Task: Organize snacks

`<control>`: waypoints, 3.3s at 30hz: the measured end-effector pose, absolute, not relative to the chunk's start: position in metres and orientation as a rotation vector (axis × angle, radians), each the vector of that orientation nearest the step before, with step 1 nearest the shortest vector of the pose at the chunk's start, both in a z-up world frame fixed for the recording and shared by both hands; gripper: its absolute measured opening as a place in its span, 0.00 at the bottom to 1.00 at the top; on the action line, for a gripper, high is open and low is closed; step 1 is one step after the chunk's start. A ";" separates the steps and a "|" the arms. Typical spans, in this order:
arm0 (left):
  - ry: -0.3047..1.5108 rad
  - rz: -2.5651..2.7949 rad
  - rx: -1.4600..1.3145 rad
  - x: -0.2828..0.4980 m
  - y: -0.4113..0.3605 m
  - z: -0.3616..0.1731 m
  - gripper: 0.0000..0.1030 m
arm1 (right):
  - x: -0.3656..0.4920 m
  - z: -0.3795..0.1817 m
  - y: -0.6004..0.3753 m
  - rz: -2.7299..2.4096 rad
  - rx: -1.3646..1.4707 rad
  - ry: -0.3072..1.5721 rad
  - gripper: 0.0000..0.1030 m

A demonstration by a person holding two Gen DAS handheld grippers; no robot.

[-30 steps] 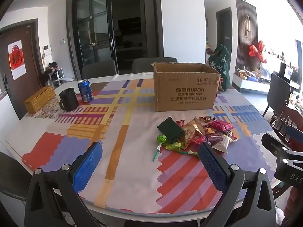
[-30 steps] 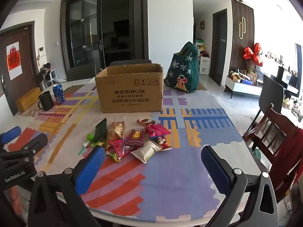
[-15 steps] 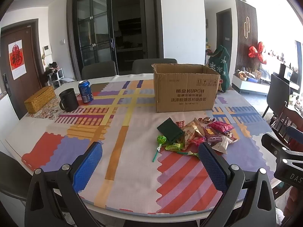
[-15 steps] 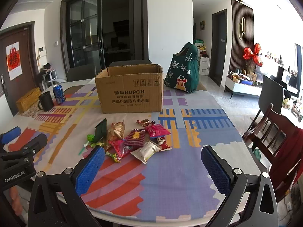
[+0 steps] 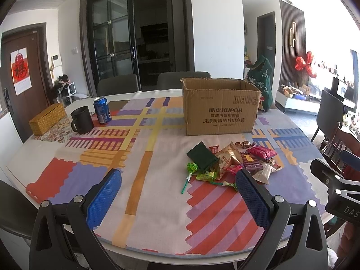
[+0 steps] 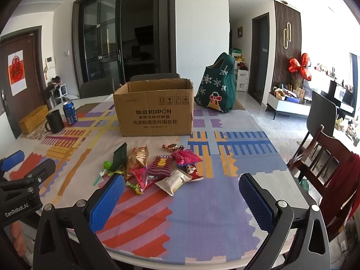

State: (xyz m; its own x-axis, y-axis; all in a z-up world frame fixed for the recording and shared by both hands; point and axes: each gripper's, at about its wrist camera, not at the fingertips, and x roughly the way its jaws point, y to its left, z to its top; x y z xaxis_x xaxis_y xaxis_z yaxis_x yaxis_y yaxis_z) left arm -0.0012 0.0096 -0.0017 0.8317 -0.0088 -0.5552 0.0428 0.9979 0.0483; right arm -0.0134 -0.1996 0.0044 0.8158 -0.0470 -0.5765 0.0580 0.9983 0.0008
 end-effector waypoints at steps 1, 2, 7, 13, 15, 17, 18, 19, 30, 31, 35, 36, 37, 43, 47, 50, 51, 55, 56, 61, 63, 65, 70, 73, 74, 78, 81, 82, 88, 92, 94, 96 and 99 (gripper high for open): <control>0.588 -0.027 0.059 -0.001 0.011 -0.002 1.00 | -0.013 0.004 -0.200 -0.056 0.019 0.614 0.99; 0.588 -0.024 0.059 -0.002 0.007 0.004 1.00 | -0.013 0.004 -0.200 -0.056 0.018 0.614 0.99; 0.585 -0.024 0.058 -0.002 0.007 0.004 1.00 | -0.014 0.003 -0.200 -0.056 0.018 0.613 0.99; 0.585 -0.023 0.058 -0.001 0.007 0.007 1.00 | -0.014 0.004 -0.200 -0.056 0.018 0.612 0.99; 0.584 -0.024 0.058 -0.002 0.007 0.006 1.00 | -0.014 0.004 -0.200 -0.057 0.017 0.610 0.99; 0.584 -0.023 0.057 -0.001 0.008 0.007 1.00 | -0.013 0.003 -0.200 -0.056 0.017 0.610 0.99; 0.584 -0.023 0.058 -0.001 0.008 0.007 1.00 | -0.014 0.003 -0.200 -0.056 0.017 0.610 0.99; 0.583 -0.023 0.058 -0.001 0.008 0.007 1.00 | -0.014 0.003 -0.200 -0.057 0.017 0.610 0.99; 0.580 -0.024 0.057 -0.002 0.008 0.007 1.00 | -0.014 0.003 -0.200 -0.057 0.015 0.608 0.99; 0.580 -0.025 0.057 -0.002 0.008 0.006 1.00 | -0.014 0.003 -0.200 -0.057 0.015 0.608 0.99; 0.580 -0.024 0.056 -0.002 0.008 0.006 1.00 | -0.013 0.003 -0.200 -0.057 0.015 0.608 0.99; 0.581 -0.024 0.056 -0.002 0.009 0.006 1.00 | -0.013 0.003 -0.200 -0.057 0.015 0.607 0.99; 0.579 -0.025 0.056 -0.003 0.008 0.006 1.00 | -0.013 0.003 -0.200 -0.057 0.015 0.608 0.99; 0.581 -0.023 0.056 -0.003 0.009 0.007 1.00 | -0.012 0.002 -0.200 -0.057 0.015 0.607 0.99; 0.579 -0.023 0.056 -0.003 0.009 0.007 1.00 | -0.012 0.002 -0.200 -0.057 0.014 0.608 0.99; 0.582 -0.024 0.059 -0.002 0.009 0.007 1.00 | -0.008 0.008 -0.201 -0.057 0.015 0.612 0.99; 0.582 -0.024 0.059 -0.003 0.010 0.008 1.00 | -0.008 0.010 -0.201 -0.056 0.017 0.614 0.99; 0.587 -0.024 0.064 0.000 0.009 0.008 1.00 | -0.008 0.012 -0.197 -0.057 0.021 0.624 0.99; 0.589 -0.025 0.068 0.002 0.009 0.008 1.00 | -0.004 0.003 -0.205 -0.059 0.022 0.628 0.99; 0.602 -0.030 0.084 0.014 0.002 0.000 0.98 | 0.005 -0.007 -0.209 -0.055 0.027 0.654 0.99; 0.607 -0.032 0.090 0.019 0.000 -0.002 0.97 | 0.010 -0.010 -0.208 -0.049 0.026 0.665 0.99; 0.618 -0.037 0.092 0.026 -0.003 -0.003 0.95 | 0.015 -0.012 -0.207 -0.038 0.021 0.677 0.99; 0.643 -0.049 0.082 0.042 -0.006 -0.007 0.92 | 0.029 -0.017 -0.203 -0.010 0.026 0.703 0.99; 0.658 -0.054 0.066 0.051 -0.005 -0.008 0.91 | 0.039 -0.020 -0.204 0.000 0.041 0.720 0.98; 0.665 -0.056 0.060 0.056 -0.006 -0.008 0.90 | 0.043 -0.022 -0.204 0.003 0.047 0.728 0.98; 0.697 -0.056 0.048 0.072 -0.009 -0.008 0.88 | 0.058 -0.024 -0.207 0.003 0.057 0.749 0.94; 0.719 -0.064 0.031 0.086 -0.013 -0.008 0.88 | 0.075 -0.025 -0.208 0.006 0.051 0.775 0.93; 0.729 -0.065 0.028 0.091 -0.014 -0.009 0.87 | 0.079 -0.025 -0.209 0.010 0.053 0.780 0.92; 0.803 -0.090 0.002 0.125 -0.019 -0.015 0.83 | 0.117 -0.027 -0.215 0.017 0.039 0.848 0.91; 0.851 -0.113 -0.007 0.145 -0.022 -0.021 0.78 | 0.138 -0.033 -0.220 0.020 0.010 0.907 0.90; 0.879 -0.125 -0.005 0.156 -0.025 -0.025 0.76 | 0.150 -0.037 -0.221 0.027 -0.006 0.934 0.90; 0.903 -0.141 -0.003 0.164 -0.026 -0.029 0.75 | 0.161 -0.040 -0.221 0.039 -0.025 0.962 0.88; 0.960 -0.159 -0.009 0.180 -0.028 -0.038 0.70 | 0.178 -0.043 -0.221 0.077 -0.038 0.997 0.85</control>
State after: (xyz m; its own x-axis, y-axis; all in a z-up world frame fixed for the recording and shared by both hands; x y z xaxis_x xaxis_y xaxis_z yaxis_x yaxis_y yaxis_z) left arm 0.1802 -0.0280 -0.0375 0.5627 -0.1393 -0.8148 0.1313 0.9882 -0.0783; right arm 0.1778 -0.2207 -0.0430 0.5405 0.0475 -0.8400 -0.0827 0.9966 0.0031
